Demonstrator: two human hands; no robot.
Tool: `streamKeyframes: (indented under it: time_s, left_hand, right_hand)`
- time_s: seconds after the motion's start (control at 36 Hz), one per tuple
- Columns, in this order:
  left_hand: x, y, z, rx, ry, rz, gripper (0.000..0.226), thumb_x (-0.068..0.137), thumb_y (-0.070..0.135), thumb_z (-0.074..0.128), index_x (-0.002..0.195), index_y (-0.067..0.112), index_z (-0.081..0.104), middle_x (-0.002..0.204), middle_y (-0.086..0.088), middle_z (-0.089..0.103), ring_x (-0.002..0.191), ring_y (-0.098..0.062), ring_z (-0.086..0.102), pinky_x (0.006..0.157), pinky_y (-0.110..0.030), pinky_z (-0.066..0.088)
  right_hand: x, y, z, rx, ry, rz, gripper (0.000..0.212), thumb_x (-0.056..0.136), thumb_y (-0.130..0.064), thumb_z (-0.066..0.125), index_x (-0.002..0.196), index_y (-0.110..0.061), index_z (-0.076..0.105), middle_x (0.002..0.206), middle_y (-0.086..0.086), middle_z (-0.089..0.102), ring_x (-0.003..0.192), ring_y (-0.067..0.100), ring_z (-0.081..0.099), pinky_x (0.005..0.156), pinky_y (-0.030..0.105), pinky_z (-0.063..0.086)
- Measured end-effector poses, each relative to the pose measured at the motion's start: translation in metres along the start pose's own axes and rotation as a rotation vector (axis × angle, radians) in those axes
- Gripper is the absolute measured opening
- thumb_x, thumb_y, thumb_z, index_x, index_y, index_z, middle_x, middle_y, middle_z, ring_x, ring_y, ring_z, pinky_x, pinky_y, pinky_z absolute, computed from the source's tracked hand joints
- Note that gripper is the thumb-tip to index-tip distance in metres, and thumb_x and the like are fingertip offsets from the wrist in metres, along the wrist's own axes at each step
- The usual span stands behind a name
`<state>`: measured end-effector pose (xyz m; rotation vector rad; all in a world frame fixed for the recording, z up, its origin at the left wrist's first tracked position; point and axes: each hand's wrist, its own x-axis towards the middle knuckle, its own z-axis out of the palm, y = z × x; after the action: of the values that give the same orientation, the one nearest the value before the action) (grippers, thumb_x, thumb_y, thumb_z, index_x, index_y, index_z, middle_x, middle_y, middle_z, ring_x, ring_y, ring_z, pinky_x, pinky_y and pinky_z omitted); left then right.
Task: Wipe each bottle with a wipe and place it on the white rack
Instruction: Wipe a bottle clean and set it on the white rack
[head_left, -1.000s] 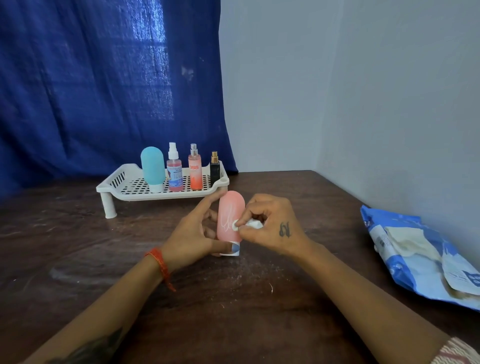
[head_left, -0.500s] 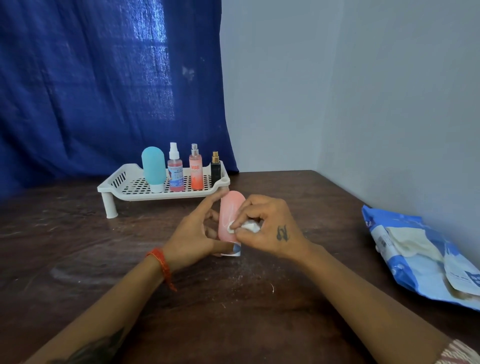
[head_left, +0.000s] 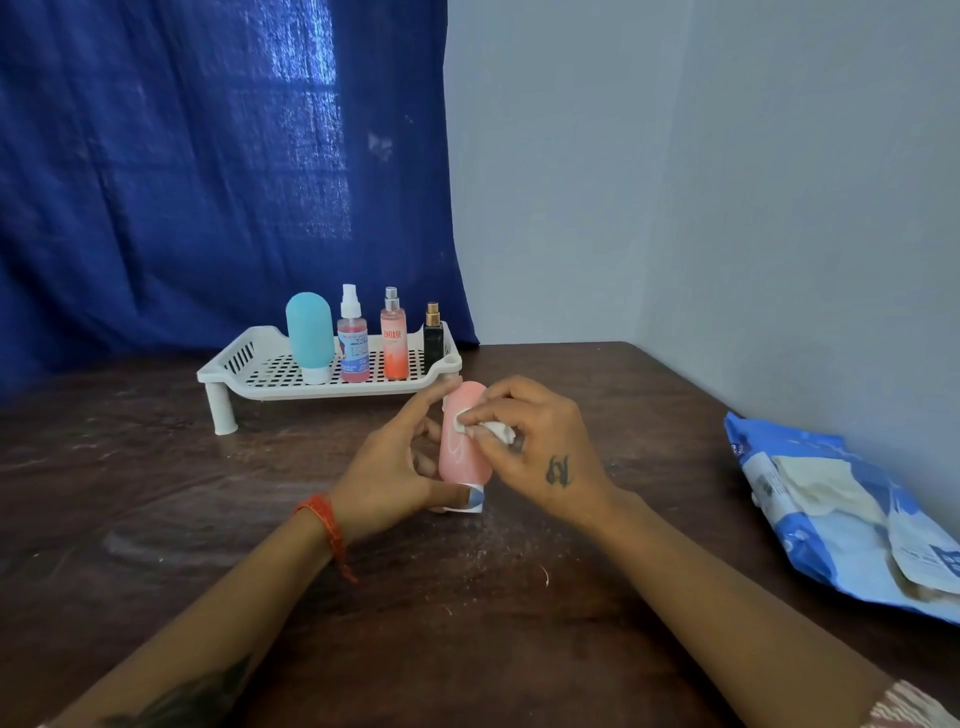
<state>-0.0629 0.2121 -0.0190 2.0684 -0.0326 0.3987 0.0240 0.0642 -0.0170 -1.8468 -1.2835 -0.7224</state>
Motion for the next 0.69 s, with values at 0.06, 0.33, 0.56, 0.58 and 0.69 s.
streamKeyframes:
  time_s: [0.06, 0.33, 0.56, 0.58, 0.69]
  left_hand:
    - [0.0002, -0.0005, -0.0002, -0.002, -0.003, 0.002, 0.1, 0.063, 0.006, 0.084, 0.129, 0.054, 0.027, 0.107, -0.006, 0.059, 0.085, -0.026, 0.068, 0.076, -0.042, 0.058]
    - [-0.0011, -0.0001, 0.0004, 0.04, 0.005, 0.02, 0.101, 0.062, 0.013, 0.087, 0.132, 0.054, 0.027, 0.107, -0.004, 0.058, 0.082, -0.024, 0.067, 0.077, -0.041, 0.058]
    - [-0.0005, 0.0009, 0.0002, 0.026, 0.008, 0.037, 0.099, 0.062, 0.01, 0.086, 0.125, 0.06, 0.028, 0.107, -0.004, 0.058, 0.087, -0.026, 0.066, 0.076, -0.043, 0.057]
    - [-0.0002, 0.0002, 0.0002, 0.02, 0.007, 0.037, 0.099, 0.062, 0.01, 0.086, 0.125, 0.059, 0.028, 0.106, -0.004, 0.059, 0.086, -0.026, 0.066, 0.076, -0.043, 0.058]
    - [-0.0002, 0.0002, 0.0009, 0.017, 0.005, 0.035, 0.098, 0.063, 0.008, 0.085, 0.126, 0.057, 0.028, 0.105, -0.005, 0.06, 0.083, -0.024, 0.067, 0.076, -0.041, 0.058]
  right_hand:
    - [0.0001, -0.0002, -0.0021, 0.028, -0.017, -0.01, 0.019, 0.076, -0.02, 0.062, 0.086, -0.012, 0.075, 0.09, 0.001, 0.066, 0.082, 0.002, 0.056, 0.074, 0.011, 0.044]
    - [0.0003, 0.0049, -0.0007, -0.044, 0.118, 0.047, 0.012, 0.075, -0.011, 0.07, 0.086, -0.009, 0.075, 0.088, 0.006, 0.066, 0.075, 0.011, 0.061, 0.07, 0.008, 0.042]
    - [0.0012, -0.0025, 0.0028, -0.074, 0.054, -0.084, 0.018, 0.079, -0.011, 0.065, 0.095, -0.007, 0.072, 0.095, 0.007, 0.065, 0.087, 0.01, 0.058, 0.081, 0.008, 0.04]
    - [0.0012, -0.0023, 0.0023, -0.068, 0.032, -0.101, 0.019, 0.079, -0.011, 0.063, 0.094, -0.007, 0.073, 0.095, 0.007, 0.065, 0.087, 0.01, 0.058, 0.081, 0.009, 0.041]
    - [0.0014, 0.0001, -0.0022, -0.024, -0.001, -0.085, 0.02, 0.075, -0.017, 0.06, 0.087, -0.01, 0.076, 0.091, 0.004, 0.068, 0.082, 0.01, 0.061, 0.077, 0.018, 0.05]
